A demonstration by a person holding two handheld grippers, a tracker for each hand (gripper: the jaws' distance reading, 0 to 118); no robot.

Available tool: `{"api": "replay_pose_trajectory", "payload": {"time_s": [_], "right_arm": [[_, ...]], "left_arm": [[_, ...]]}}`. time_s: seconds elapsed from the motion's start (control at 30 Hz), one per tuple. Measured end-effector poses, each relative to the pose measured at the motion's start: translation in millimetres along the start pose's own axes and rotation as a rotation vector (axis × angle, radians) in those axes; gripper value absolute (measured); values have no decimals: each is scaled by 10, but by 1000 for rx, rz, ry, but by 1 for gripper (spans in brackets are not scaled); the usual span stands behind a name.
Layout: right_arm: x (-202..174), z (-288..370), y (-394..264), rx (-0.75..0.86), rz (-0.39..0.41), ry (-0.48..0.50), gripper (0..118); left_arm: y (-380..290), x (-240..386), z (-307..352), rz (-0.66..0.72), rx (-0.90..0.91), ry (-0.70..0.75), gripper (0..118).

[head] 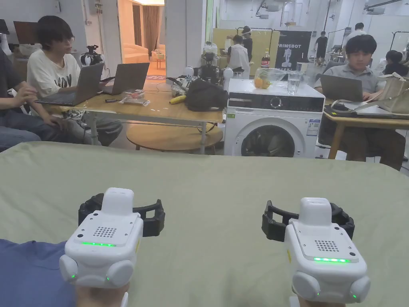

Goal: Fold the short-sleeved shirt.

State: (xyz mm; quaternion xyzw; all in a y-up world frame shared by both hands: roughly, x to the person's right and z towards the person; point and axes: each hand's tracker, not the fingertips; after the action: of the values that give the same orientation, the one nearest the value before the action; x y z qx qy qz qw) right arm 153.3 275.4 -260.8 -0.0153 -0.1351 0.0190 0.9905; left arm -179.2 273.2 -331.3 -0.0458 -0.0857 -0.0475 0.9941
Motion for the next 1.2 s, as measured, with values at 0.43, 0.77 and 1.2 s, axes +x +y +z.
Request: {"api": "replay_pose_trajectory", "payload": {"time_s": [0.43, 0.77, 1.2], "right_arm": [[-10, -1, -10, -24, -4, 10, 118], [-15, 3, 38, -16, 11, 11, 118], [-22, -15, 37, -39, 19, 1, 118]], "left_arm": [[36, -76, 11, 69, -2, -1, 116], [42, -64, -11, 62, -22, -10, 116], [64, -40, -44, 55, -28, -11, 116]]}}
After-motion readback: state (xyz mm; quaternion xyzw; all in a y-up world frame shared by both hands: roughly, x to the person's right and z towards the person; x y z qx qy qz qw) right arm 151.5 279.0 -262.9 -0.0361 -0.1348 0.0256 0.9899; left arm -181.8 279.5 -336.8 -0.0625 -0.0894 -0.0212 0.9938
